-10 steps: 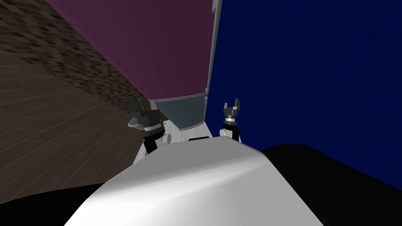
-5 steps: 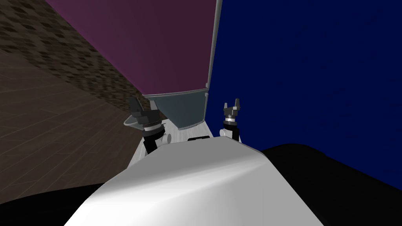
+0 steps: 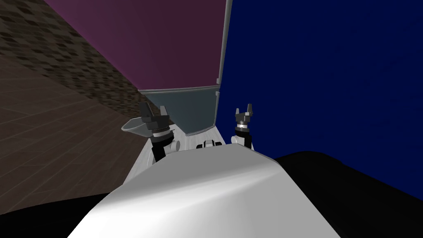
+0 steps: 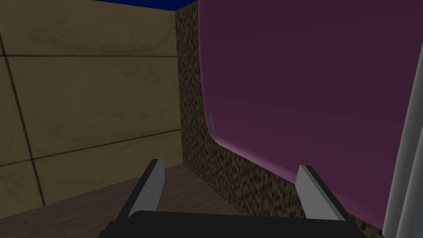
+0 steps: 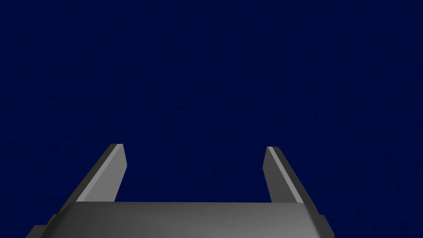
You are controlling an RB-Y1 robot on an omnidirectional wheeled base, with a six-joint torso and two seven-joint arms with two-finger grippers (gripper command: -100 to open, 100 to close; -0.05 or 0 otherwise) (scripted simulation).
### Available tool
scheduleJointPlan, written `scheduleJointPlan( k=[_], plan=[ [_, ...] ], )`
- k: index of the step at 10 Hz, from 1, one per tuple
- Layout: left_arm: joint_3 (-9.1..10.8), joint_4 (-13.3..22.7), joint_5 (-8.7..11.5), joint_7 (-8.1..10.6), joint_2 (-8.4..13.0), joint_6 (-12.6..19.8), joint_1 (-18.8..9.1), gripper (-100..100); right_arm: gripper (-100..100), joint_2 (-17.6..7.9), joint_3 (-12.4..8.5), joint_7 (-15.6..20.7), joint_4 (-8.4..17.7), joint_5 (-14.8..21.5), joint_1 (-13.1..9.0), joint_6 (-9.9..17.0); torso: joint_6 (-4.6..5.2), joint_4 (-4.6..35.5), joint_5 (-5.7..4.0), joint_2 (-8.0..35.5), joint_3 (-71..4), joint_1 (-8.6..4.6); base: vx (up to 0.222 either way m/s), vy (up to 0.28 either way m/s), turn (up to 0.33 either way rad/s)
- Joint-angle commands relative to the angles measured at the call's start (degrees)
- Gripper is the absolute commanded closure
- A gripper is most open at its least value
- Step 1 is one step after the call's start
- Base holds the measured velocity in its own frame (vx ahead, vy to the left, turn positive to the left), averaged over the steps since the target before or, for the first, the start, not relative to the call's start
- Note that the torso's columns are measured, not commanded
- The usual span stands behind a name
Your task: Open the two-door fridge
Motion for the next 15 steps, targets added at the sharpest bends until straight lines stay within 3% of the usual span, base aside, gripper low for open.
scheduleJointPlan(
  k=[1, 6, 7, 9, 10, 11, 12, 14, 15],
  plan=[
    [0.28, 2.0, 1.3, -1.73, 3.0, 2.0, -2.7, -100, 0, 0.0, 0.0, 0.0, 0.0, 0.0, 0.0, 0.0, 0.0, 0.2, 0.0, 0.1, -0.3, 0.0, 0.002, 0.004, -0.107],
    [0.55, 8.5, 5.1, -7.73, 7.3, 7.9, -11.2, -100, 0, 0.0, 0.0, 0.0, 0.0, 0.0, 0.0, 0.0, 0.0, 0.2, -0.01, 0.2, -0.3, -0.03, 0.006, 0.006, -0.14],
    [0.55, 8.5, 5.1, -7.73, 7.3, 7.9, -11.6, -100, 0, 0.0, 0.0, 0.0, 0.0, 0.0, 0.0, 0.0, -0.02, 0.2, -0.01, 0.2, -0.3, -0.02, 0.005, 0.005, -0.04],
    [0.7, 11.6, 7.1, -10.84, 8.9, 11.0, -15.7, -100, 0, 0.0, 0.0, 0.0, 0.0, 0.0, 0.0, 0.0, 0.01, 0.2, -0.01, 0.2, -0.3, -0.02, 0.004, 0.005, -0.161],
    [0.7, 11.6, 7.1, -10.84, 8.9, 11.0, -16.2, -100, 0, 0.0, 0.0, 0.0, 0.0, 0.0, 0.0, 0.0, 0.02, 0.2, -0.01, 0.2, -0.3, -0.03, 0.005, 0.009, -0.075],
    [0.77, 13.3, 8.2, -12.52, 9.7, 12.6, -18.6, -100, 0, 0.0, 0.0, 0.0, 0.0, 0.0, 0.0, 0.0, -0.04, 0.2, 0.0, 0.2, -0.3, -0.01, 0.006, 0.004, -0.106],
    [0.77, 13.3, 8.2, -12.52, 9.7, 12.6, -18.6, -100, 0, 0.0, 0.0, 0.0, 0.0, 0.0, 0.0, 0.0, 0.0, 0.2, -0.01, 0.2, -0.3, -0.03, 0.004, 0.004, -0.066],
    [0.94, 16.8, 10.4, -16.06, 11.4, 16.1, -22.6, -100, 0, 0.0, 0.0, 0.0, 0.0, 0.0, 0.0, 0.0, 0.01, 0.2, -0.01, 0.2, -0.3, -0.02, 0.005, 0.006, -0.182],
    [0.94, 16.9, 10.4, -16.06, 11.4, 16.1, -23.8, -100, 0, 0.0, 0.0, 0.0, 0.0, 0.0, 0.0, 0.0, 0.02, 0.2, -0.01, 0.2, -0.3, -0.02, 0.005, 0.009, -0.095]
  ],
)
